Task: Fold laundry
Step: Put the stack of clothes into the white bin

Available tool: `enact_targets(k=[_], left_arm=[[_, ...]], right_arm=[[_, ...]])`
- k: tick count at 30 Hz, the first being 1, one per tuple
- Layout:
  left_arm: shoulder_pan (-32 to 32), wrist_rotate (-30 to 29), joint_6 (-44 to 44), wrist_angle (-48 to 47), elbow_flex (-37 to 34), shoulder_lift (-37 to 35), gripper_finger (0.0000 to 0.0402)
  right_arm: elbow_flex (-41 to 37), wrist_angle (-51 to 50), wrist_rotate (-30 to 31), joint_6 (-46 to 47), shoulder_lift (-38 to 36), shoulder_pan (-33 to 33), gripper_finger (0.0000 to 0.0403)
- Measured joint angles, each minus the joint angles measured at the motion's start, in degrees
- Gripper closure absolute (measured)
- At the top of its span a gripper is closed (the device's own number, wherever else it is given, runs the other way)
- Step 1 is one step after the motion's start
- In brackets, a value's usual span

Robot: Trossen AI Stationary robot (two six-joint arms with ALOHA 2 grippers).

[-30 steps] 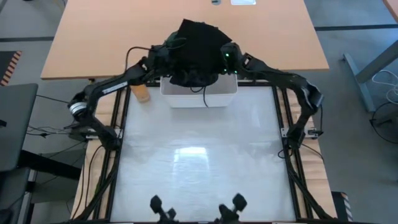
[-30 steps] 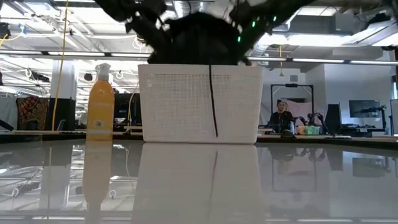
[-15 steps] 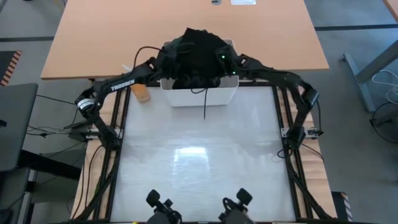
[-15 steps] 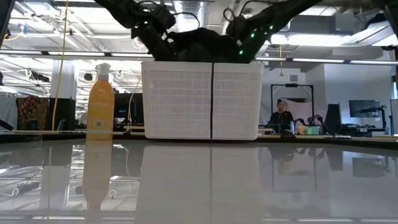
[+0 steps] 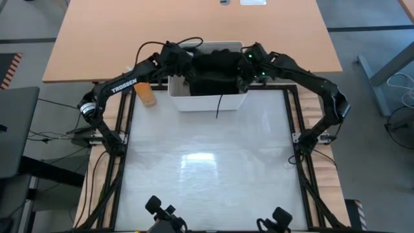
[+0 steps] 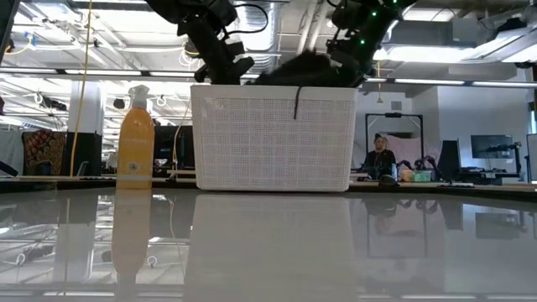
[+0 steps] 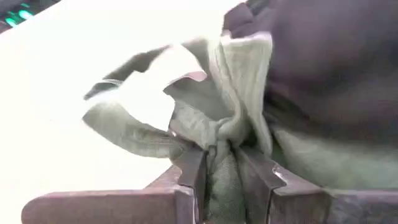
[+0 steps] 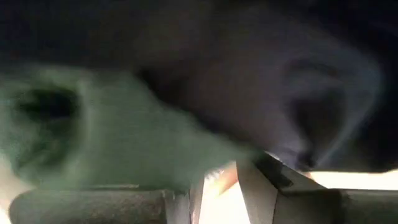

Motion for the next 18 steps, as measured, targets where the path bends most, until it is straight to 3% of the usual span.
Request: enact_targets(k=[4, 14, 18], left_arm=[[0.0, -3.7, 2.22, -0.05, 0.02, 0.0, 0.0349], [0.02, -6.21, 5.81, -0.16, 0.02, -2.18, 0.0349], [0.02, -7.49, 8.41, -0.34, 0.27, -4.89, 0.0349]], right_arm=[[0.0, -1.38, 0.29, -0.49, 0.03, -0.08, 0.0285], [0.11, -5.22, 1.99, -4.32, 0.43, 2.46, 0.0285], [4.96, -8.54, 2.23, -5.08, -1.13, 2.45, 0.0285]])
